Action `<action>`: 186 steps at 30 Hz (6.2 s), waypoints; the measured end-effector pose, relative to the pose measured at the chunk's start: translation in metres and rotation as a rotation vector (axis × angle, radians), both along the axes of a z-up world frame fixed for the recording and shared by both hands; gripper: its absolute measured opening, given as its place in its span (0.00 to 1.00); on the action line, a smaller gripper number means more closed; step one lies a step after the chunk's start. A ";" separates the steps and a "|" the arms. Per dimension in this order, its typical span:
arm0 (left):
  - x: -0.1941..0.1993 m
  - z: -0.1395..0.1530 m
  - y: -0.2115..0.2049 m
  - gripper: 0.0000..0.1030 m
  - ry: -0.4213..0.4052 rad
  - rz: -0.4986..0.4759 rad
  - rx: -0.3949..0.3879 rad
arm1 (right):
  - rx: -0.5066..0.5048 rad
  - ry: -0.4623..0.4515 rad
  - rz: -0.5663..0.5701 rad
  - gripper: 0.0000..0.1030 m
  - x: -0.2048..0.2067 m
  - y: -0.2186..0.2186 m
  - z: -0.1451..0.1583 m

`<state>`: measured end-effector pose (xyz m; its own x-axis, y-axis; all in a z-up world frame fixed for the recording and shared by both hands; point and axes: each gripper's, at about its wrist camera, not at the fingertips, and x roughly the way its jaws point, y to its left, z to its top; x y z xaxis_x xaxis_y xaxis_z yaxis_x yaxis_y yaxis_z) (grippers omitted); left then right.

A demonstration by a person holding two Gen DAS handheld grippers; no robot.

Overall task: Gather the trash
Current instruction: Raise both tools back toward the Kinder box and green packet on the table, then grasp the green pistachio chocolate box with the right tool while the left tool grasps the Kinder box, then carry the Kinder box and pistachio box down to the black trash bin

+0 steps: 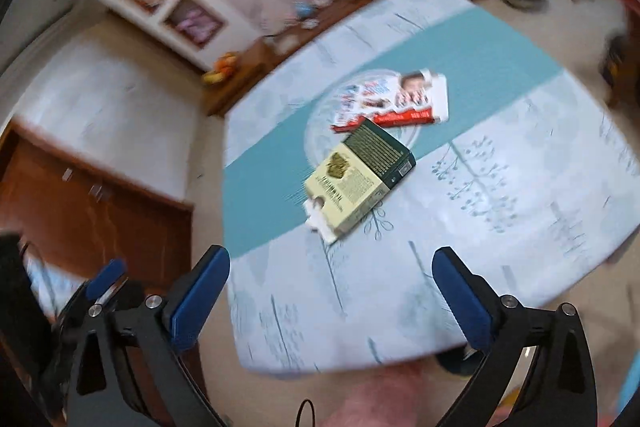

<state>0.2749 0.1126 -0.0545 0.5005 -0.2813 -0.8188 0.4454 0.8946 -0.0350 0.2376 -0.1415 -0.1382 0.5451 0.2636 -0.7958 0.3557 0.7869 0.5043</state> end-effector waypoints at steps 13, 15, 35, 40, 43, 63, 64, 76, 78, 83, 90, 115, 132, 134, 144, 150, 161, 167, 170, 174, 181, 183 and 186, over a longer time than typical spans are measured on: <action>0.154 -0.087 0.012 0.94 0.141 -0.102 0.032 | -0.034 0.331 -0.351 1.00 0.144 0.040 -0.120; 0.170 -0.093 0.009 0.93 0.150 -0.102 0.034 | -0.064 0.405 -0.389 1.00 0.158 0.040 -0.137; 0.213 -0.108 -0.090 0.93 0.151 -0.311 0.050 | -0.055 0.462 -0.436 0.91 0.156 0.023 -0.165; 0.209 -0.122 -0.134 0.93 0.140 -0.444 0.102 | -0.022 0.441 -0.462 0.91 0.129 0.001 -0.166; 0.209 -0.135 -0.164 0.93 0.133 -0.542 0.142 | 0.004 0.420 -0.494 0.91 0.115 -0.017 -0.164; 0.211 -0.242 -0.297 0.93 0.162 -1.166 0.453 | 0.126 0.258 -0.655 0.91 0.075 -0.093 -0.162; 0.212 -0.245 -0.300 0.93 0.163 -1.183 0.461 | 0.128 0.257 -0.653 0.91 0.074 -0.094 -0.164; 0.237 -0.267 -0.341 0.94 0.240 -1.283 0.521 | 0.191 0.215 -0.620 0.43 0.079 -0.087 -0.176; 0.243 -0.267 -0.346 0.94 0.237 -1.289 0.517 | 0.206 0.206 -0.628 0.44 0.079 -0.087 -0.177; 0.254 -0.267 -0.354 0.95 0.239 -1.280 0.508 | 0.239 0.208 -0.639 0.51 0.073 -0.088 -0.182; 0.254 -0.261 -0.331 0.93 0.256 -1.188 0.501 | 0.227 0.197 -0.648 0.76 0.065 -0.086 -0.176; 0.304 -0.186 -0.168 0.91 0.366 -0.524 0.249 | 0.012 0.373 -0.664 1.00 0.154 -0.070 -0.180; 0.278 -0.179 -0.117 0.91 0.372 -0.383 0.184 | -0.044 0.450 -0.648 0.93 0.160 -0.049 -0.184; 0.266 -0.172 -0.113 0.91 0.378 -0.374 0.174 | -0.027 0.430 -0.625 0.93 0.149 -0.044 -0.179; 0.179 -0.144 -0.101 0.91 0.361 -0.316 0.143 | 0.022 0.334 -0.457 0.93 0.081 -0.029 -0.140; 0.091 -0.133 -0.100 0.91 0.348 -0.240 0.137 | 0.063 0.253 -0.302 0.93 0.007 -0.028 -0.111; -0.097 -0.155 -0.118 0.91 0.383 -0.051 0.079 | 0.060 0.198 0.028 0.93 -0.137 -0.045 -0.101; -0.175 -0.169 -0.132 0.91 0.394 -0.025 0.080 | 0.049 0.250 0.116 0.93 -0.211 -0.053 -0.117; -0.198 -0.178 -0.137 0.91 0.401 -0.023 0.071 | 0.058 0.275 0.137 0.93 -0.234 -0.056 -0.128; -0.214 -0.202 -0.141 0.91 0.412 -0.015 0.079 | 0.070 0.318 0.165 0.93 -0.257 -0.058 -0.159; -0.230 -0.282 -0.143 0.91 0.464 -0.026 0.073 | 0.112 0.362 0.190 0.93 -0.277 -0.070 -0.248; -0.232 -0.307 -0.144 0.91 0.473 -0.031 0.068 | 0.121 0.378 0.185 0.93 -0.283 -0.074 -0.274; -0.231 -0.348 -0.146 0.91 0.478 -0.031 0.061 | 0.132 0.404 0.176 0.93 -0.287 -0.081 -0.319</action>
